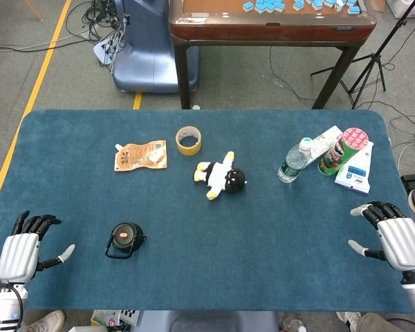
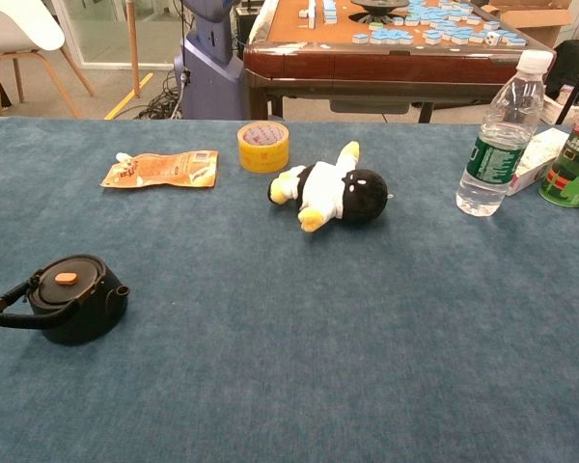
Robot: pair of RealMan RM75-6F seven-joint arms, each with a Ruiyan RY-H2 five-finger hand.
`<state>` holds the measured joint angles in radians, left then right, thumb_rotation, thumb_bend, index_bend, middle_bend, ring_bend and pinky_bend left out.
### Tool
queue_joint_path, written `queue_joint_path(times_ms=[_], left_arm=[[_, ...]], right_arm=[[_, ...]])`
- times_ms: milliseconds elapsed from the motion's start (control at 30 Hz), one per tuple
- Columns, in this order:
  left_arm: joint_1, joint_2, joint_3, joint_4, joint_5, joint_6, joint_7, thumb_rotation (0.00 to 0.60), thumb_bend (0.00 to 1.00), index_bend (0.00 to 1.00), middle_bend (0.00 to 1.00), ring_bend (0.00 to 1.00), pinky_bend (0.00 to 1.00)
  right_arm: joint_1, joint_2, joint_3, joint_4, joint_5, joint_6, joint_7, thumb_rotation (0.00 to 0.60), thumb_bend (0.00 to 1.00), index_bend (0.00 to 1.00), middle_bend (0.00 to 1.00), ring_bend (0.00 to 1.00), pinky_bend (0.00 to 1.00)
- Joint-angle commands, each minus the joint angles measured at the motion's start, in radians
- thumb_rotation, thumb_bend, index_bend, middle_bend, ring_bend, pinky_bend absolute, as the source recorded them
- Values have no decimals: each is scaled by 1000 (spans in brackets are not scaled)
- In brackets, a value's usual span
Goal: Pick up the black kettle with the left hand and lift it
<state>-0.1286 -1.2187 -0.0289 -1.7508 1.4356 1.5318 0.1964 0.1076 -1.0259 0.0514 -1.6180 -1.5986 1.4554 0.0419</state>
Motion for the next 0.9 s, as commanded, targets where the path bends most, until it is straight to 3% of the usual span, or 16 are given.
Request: queue_joint_path(times_ms=[33, 367, 467, 567, 900], left_arm=[[1, 1, 0, -1, 0, -4, 3, 331, 168, 314, 255, 206, 44], [1, 5, -15, 8, 23, -4, -25, 357, 168, 319, 256, 210, 44], [-11, 8, -22, 19, 48, -11, -48, 411, 168, 330, 276, 237, 44], [-42, 29, -16, 32, 86, -56, -76, 501, 168, 338, 294, 252, 44], [-195, 73, 9, 32, 163, -299, -94, 494, 168, 341, 319, 273, 21]], right_arm=[[2, 1, -1, -4, 1, -3, -4, 600, 146, 355, 360, 230, 232], [14, 8, 27, -31, 14, 23, -33, 600, 146, 355, 360, 230, 232], [16, 15, 41, -44, 29, 30, -54, 600, 146, 355, 360, 230, 231], [19, 23, 54, -57, 47, 33, -79, 600, 145, 355, 360, 230, 220], [31, 37, 70, -79, 88, 14, -116, 600, 145, 355, 360, 230, 219]])
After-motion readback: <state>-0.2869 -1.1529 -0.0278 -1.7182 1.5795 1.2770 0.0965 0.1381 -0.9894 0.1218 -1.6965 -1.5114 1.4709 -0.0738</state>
